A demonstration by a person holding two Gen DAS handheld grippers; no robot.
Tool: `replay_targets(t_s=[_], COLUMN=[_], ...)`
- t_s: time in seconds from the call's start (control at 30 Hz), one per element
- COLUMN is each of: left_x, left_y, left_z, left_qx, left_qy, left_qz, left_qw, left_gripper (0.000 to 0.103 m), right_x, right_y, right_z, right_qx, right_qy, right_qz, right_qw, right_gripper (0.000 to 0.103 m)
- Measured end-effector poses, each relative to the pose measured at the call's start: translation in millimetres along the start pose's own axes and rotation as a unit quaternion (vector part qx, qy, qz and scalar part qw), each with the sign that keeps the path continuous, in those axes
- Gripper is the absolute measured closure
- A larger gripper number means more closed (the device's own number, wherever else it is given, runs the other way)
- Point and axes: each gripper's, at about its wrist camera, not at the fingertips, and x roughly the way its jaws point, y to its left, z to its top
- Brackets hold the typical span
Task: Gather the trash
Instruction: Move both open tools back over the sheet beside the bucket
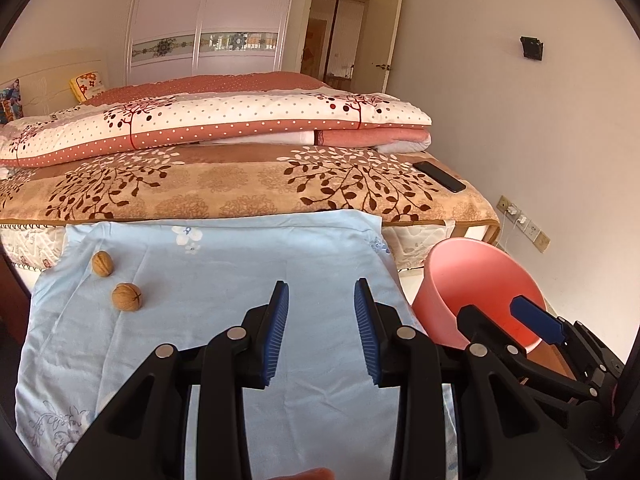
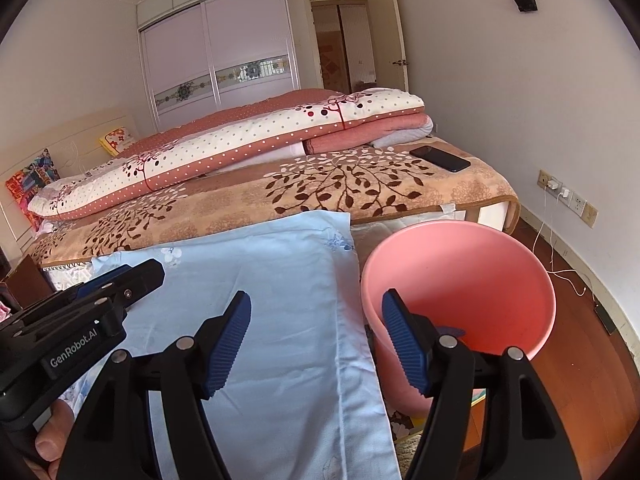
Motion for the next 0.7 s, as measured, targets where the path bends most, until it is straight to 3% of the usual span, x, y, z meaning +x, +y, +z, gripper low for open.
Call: replay_targets(t_s=[0.7], left_x=[-11], left_y=[5], left_z=[-8], left_qx=[0.000], left_qy=[-0.006], left_qz=[-0.011], left_qw=[0.9999], left_gripper=[0.069], right_x=[-16], right_y=[7], right_z=[-5], right_qx=[0.001], right_qy=[-0.018], right_qz=[-0.017], right_qw=[1.000], right_gripper=[0.035])
